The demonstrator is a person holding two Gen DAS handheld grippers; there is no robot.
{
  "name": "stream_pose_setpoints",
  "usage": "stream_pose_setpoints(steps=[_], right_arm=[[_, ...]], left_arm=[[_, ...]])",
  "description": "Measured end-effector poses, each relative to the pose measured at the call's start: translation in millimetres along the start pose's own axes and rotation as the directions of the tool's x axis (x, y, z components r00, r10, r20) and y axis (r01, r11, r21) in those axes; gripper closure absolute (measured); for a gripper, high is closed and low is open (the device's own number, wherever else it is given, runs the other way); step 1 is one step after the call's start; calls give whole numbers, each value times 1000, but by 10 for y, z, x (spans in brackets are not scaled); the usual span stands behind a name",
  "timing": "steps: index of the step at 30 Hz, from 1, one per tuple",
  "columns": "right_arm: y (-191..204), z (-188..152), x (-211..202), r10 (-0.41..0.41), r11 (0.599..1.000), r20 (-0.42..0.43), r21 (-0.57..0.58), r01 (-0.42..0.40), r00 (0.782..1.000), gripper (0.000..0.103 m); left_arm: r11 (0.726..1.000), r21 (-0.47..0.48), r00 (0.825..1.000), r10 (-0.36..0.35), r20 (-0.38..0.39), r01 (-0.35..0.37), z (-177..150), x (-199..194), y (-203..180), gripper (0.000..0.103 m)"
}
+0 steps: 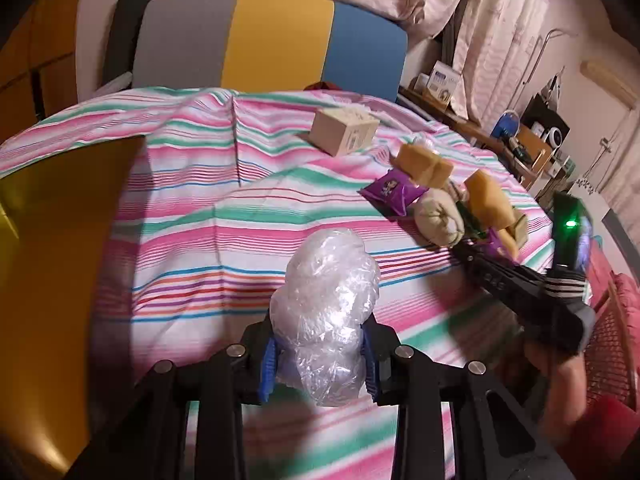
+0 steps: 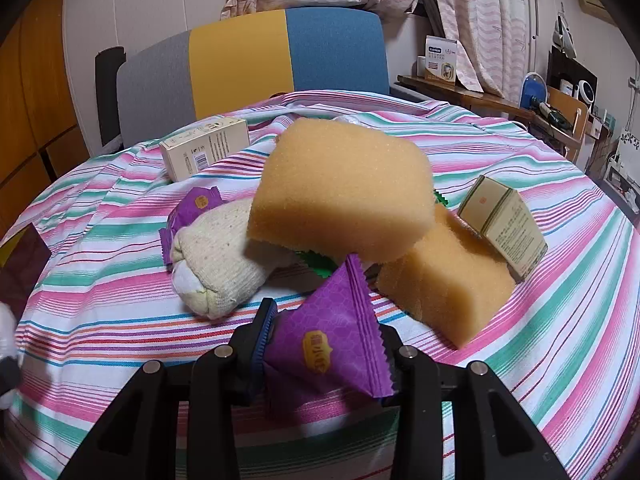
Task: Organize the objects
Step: 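Drop the bag in the tin with the left gripper while the right carries the packet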
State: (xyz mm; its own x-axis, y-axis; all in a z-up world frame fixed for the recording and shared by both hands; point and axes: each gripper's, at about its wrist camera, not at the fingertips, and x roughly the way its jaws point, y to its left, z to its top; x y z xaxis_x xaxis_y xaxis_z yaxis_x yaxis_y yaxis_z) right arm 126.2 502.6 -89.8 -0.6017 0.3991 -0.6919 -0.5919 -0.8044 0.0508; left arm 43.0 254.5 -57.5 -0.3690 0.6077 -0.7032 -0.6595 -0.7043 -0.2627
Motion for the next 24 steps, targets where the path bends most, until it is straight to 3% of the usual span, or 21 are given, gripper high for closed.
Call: stream_pose_setpoints(steps=[7, 12, 18, 24], right_arm=[[36, -11, -33, 4, 1000, -7, -22, -4, 1000, 63], [94, -67, -123, 56, 998, -14, -15, -56, 998, 64], [281, -176, -301, 182, 982, -14, 51, -181, 983, 64], [599, -219, -519, 271, 962, -12, 31, -271, 962, 64]], left_arm=[[1000, -23, 998, 21, 62, -20, -16, -422, 200, 68], [990, -125, 994, 77, 80, -66, -30, -672, 570, 68], [962, -238, 985, 157, 70, -136, -129, -878, 1030, 68], [922, -313, 967, 253, 42, -228, -230, -985, 1430, 68]])
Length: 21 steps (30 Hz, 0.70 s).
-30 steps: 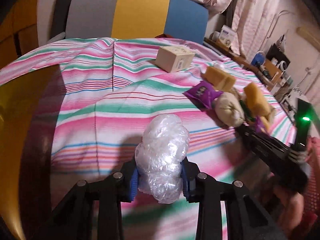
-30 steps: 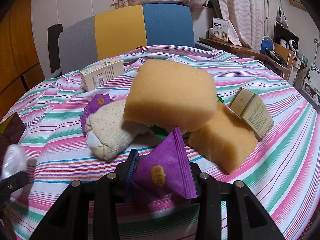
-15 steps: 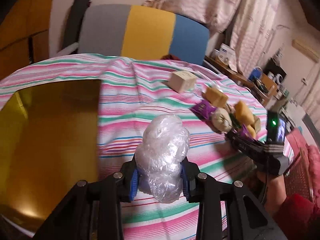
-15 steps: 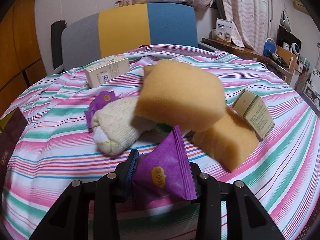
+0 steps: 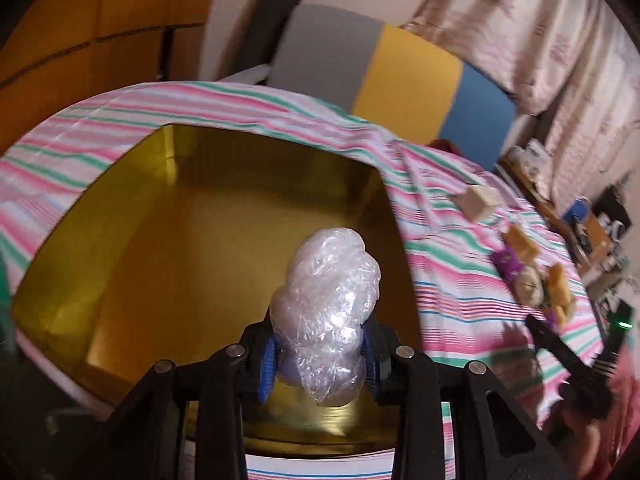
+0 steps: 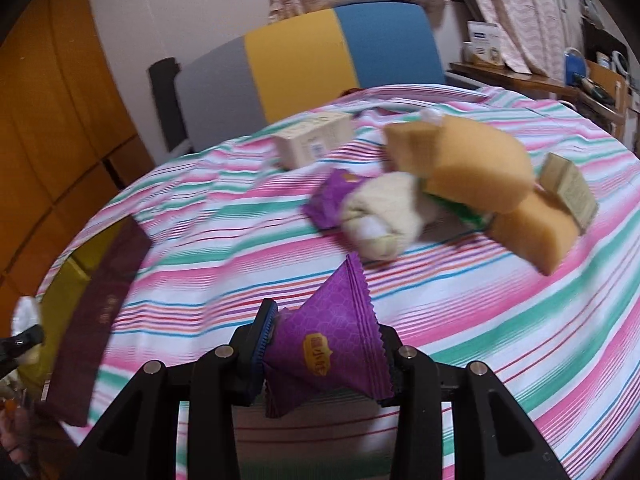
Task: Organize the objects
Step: 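Drop the bag in the tin with the left gripper while the right carries the packet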
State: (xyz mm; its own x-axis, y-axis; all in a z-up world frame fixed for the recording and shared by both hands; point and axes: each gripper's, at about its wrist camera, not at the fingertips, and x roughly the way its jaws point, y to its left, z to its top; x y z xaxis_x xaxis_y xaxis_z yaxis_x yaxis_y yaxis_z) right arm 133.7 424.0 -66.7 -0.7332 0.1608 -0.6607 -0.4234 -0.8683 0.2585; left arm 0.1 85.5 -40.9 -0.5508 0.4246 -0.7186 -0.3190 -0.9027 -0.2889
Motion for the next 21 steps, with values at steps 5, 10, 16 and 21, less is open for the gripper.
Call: stream_pose_setpoints(steps=[5, 10, 16, 21], right_arm=[[426, 4, -160, 88, 992, 12, -88, -87, 996, 64], [804, 42, -293, 198, 972, 21, -134, -194, 980, 64], [1218, 60, -399, 291, 940, 5, -187, -285, 957, 64], [1562, 51, -420, 344, 909, -29, -239, -341, 938, 64]], left_arm=[[997, -38, 997, 70, -35, -71, -1, 70, 282, 68], [989, -19, 987, 148, -60, -150, 9, 120, 466, 68], [978, -40, 978, 202, -59, -204, 70, 125, 683, 67], [968, -54, 969, 243, -46, -246, 112, 95, 809, 67]])
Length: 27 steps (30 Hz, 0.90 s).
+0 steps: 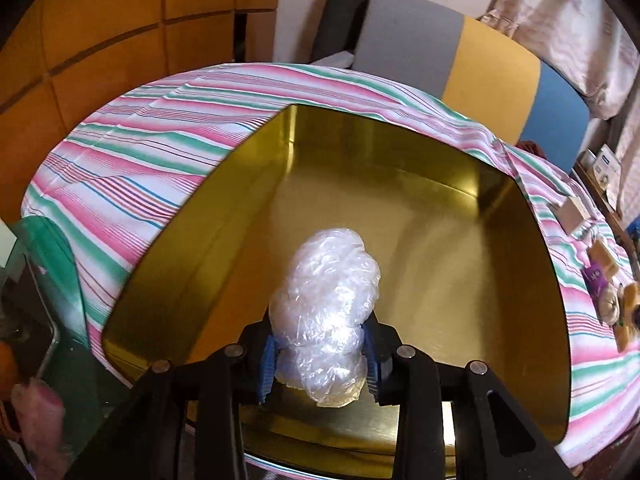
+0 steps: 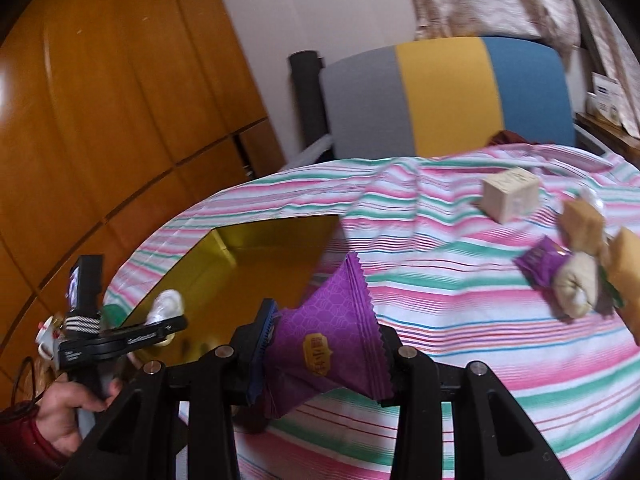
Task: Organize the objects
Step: 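Drop the bag in the tin with the left gripper while the right carries the packet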
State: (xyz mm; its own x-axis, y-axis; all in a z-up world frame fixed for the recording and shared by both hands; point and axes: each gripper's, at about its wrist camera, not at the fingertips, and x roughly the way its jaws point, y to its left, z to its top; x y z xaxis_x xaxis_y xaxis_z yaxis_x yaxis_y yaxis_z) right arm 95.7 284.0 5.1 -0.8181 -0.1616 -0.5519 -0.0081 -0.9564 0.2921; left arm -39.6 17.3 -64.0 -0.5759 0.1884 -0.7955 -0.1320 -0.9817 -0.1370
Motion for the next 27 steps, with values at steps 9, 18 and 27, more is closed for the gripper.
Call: stream_pose_setpoints(steps=[9, 18, 27], right_arm=[[564, 31, 281, -1, 994, -106, -105, -11, 994, 64], [881, -17, 583, 8, 987, -200, -158, -41, 980, 64], [1116, -101, 750, 21, 978, -256, -194, -73, 966, 64]], left_arm=[[998, -47, 999, 44, 23, -43, 33, -52, 198, 54], [989, -149, 995, 11, 99, 3, 56, -322, 408, 21], [973, -225, 993, -15, 117, 42, 6, -494, 561, 14]])
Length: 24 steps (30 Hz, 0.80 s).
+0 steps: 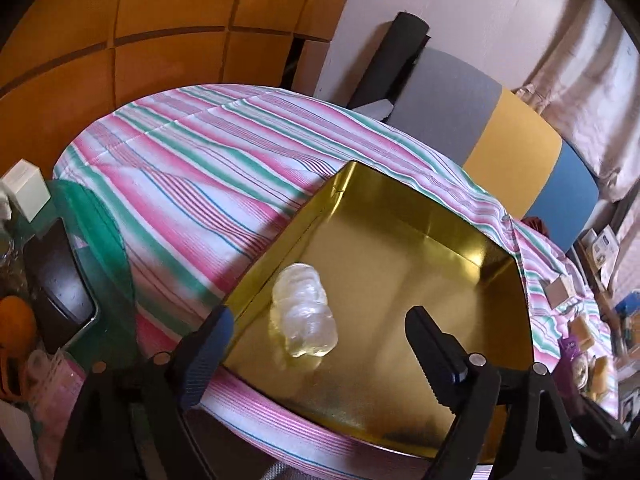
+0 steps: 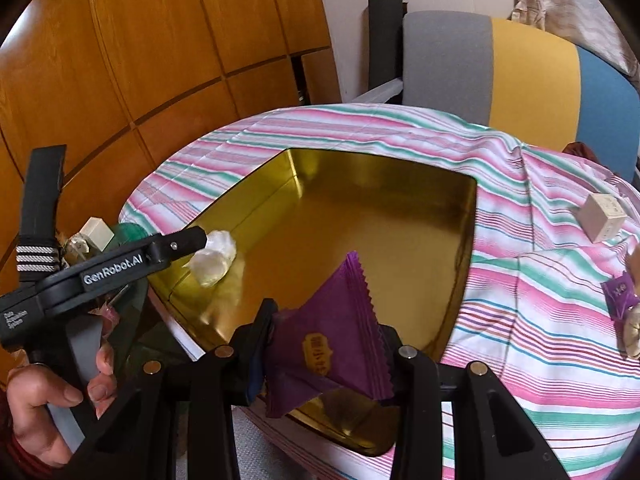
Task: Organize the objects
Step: 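Lower the purple packet into the gold tin and open the right gripper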
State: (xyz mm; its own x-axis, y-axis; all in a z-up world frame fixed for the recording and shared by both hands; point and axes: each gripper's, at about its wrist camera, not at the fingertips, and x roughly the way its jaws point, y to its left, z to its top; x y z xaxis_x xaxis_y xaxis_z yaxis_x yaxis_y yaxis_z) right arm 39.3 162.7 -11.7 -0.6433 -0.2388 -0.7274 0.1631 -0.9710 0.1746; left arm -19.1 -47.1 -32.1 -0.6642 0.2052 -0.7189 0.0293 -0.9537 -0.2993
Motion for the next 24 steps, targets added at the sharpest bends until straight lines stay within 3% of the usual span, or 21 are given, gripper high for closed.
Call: stream_pose_setpoints(steps=[17, 20, 24], right_arm=[[315, 26, 460, 37, 999, -92, -34, -40, 995, 64], [340, 40, 560, 75, 997, -108, -5, -76, 991, 63], [326, 71, 685, 183, 981, -123, 85, -174, 975, 59]], left_arm=[[994, -108, 1000, 4, 10, -3, 56, -169, 299, 12], [992, -126, 1000, 9, 9, -8, 62, -190, 369, 12], [988, -151, 1000, 28, 10, -26, 48, -209, 460, 12]])
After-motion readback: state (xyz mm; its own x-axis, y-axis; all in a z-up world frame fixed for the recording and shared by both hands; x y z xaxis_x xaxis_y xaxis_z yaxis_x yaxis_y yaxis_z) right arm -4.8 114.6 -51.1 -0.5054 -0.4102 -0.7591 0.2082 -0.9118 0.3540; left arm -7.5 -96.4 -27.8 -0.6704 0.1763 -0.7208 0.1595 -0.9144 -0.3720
